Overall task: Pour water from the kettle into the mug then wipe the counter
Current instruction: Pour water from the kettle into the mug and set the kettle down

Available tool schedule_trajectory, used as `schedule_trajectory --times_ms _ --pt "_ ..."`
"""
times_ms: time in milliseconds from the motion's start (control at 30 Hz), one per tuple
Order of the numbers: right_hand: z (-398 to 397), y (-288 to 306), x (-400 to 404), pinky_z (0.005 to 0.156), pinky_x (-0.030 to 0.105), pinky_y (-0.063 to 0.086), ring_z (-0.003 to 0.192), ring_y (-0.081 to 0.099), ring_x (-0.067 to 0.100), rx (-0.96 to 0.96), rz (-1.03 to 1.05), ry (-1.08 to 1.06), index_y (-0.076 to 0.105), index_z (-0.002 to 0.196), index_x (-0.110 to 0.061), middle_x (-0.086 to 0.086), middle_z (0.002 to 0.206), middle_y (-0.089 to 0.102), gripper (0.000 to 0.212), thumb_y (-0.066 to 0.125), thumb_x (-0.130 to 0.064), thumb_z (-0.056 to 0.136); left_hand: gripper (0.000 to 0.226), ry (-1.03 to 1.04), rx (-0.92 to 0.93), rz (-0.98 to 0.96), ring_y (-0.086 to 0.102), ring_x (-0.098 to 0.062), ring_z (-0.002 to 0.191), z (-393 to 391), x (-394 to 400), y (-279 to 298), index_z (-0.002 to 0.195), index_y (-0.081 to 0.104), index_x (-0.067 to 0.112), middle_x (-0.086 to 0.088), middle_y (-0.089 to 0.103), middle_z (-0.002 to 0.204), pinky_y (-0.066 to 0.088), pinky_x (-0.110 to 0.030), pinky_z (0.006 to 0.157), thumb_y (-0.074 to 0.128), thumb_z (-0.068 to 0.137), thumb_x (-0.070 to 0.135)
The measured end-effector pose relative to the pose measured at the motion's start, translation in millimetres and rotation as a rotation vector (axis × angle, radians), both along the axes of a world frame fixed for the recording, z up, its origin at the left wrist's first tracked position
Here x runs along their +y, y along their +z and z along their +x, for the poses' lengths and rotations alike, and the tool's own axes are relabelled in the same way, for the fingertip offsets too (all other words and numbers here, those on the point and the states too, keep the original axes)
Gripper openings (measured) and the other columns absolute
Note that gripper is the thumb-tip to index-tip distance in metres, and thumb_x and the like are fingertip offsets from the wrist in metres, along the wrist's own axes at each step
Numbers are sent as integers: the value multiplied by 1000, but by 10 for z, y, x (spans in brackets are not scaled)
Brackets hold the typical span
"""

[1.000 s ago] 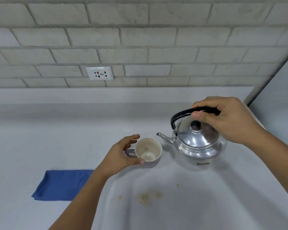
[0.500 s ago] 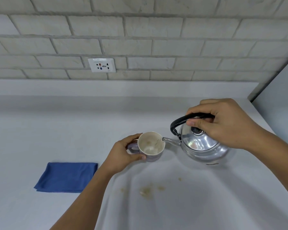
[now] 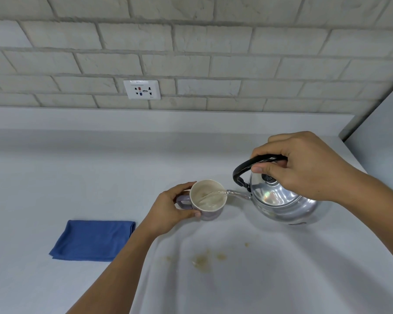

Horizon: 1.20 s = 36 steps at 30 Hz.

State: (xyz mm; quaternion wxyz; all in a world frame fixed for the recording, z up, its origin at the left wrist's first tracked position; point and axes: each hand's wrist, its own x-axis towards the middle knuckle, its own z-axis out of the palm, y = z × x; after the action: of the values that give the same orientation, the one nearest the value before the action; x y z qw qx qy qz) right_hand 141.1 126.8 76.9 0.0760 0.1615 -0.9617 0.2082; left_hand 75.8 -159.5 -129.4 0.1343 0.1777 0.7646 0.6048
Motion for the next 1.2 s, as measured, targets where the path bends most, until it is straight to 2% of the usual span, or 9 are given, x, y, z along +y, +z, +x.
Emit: schedule_trajectory --times_ms 533,633,733,900,1200 --pt "-56 64 -19 59 23 34 74 54 7 39 130 26 74 88 -40 -15 62 52 5 70 -43 88 77 -4 -8 27 65 -8 123 -15 -9 -14 138 65 25 12 73 131 53 -10 89 96 69 9" --pt "-67 74 -32 59 25 37 73 54 7 36 148 29 73 89 -41 -14 65 54 8 67 -45 88 77 -8 0 16 65 -7 124 -9 -8 -4 137 65 28 14 72 131 52 -9 90 96 69 11" --pt "-84 88 -45 60 25 37 75 53 4 23 172 41 73 89 -40 -22 82 57 11 64 -47 88 77 -9 2 9 66 -6 123 -6 -12 -2 138 64 27 14 72 131 51 -9 91 96 69 11" --pt "-95 121 -62 60 26 38 71 52 2 21 202 28 74 90 -37 -16 64 53 12 65 -44 88 77 -8 10 -3 66 -5 122 -14 -9 1 137 64 27 15 72 130 51 -9 91 96 69 12" --pt "-103 207 -138 67 35 46 70 51 0 -4 250 27 74 93 -36 -15 71 58 16 63 -46 88 76 -8 20 -13 65 -5 123 -12 -1 -2 137 65 28 16 72 131 49 -10 94 96 69 13"
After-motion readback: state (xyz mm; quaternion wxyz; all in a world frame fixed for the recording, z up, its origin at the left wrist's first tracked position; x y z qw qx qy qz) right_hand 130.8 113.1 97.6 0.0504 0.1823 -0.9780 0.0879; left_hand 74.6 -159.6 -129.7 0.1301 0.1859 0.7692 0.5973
